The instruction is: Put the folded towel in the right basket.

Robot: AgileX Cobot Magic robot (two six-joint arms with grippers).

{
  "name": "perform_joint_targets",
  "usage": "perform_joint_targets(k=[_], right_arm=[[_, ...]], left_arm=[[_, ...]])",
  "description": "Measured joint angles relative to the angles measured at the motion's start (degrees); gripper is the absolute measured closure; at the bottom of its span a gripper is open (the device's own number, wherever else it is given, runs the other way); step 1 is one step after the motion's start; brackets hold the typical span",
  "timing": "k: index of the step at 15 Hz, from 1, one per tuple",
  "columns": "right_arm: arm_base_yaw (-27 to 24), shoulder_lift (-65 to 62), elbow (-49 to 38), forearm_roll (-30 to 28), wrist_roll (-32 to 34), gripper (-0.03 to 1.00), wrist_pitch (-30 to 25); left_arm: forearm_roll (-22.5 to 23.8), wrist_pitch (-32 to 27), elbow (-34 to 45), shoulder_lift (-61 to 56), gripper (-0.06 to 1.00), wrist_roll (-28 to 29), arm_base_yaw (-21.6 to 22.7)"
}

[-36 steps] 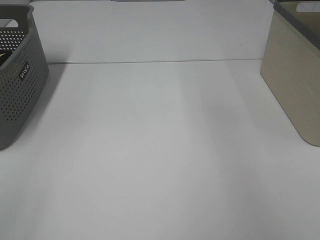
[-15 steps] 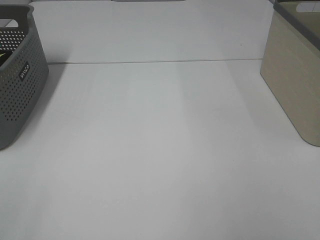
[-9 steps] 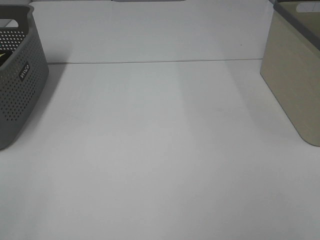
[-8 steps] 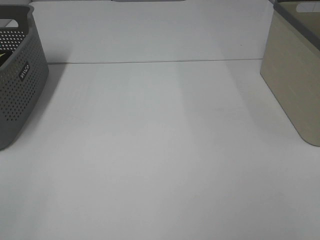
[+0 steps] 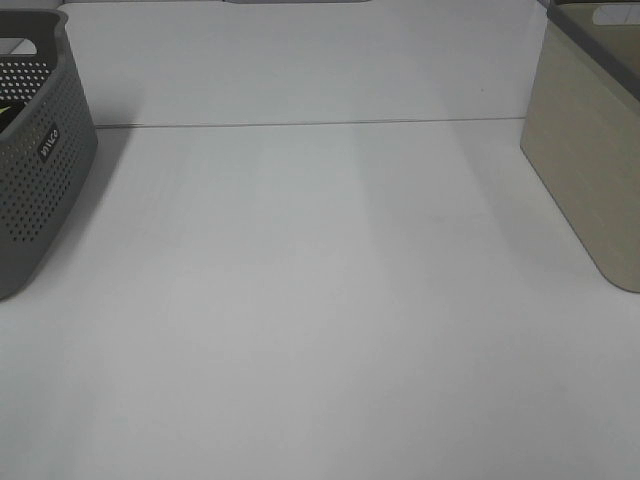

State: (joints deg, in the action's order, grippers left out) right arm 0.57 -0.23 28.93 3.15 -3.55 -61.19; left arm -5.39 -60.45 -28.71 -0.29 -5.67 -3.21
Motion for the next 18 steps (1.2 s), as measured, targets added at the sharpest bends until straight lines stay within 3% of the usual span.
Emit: perform_joint_targets(k=[18], right_arm=[[-0.5, -0.2, 0.0, 0.1, 0.0, 0.28, 0.0]], left_arm=[[0.0, 0.0, 0.0, 0.0, -0.03, 0.2, 0.0]])
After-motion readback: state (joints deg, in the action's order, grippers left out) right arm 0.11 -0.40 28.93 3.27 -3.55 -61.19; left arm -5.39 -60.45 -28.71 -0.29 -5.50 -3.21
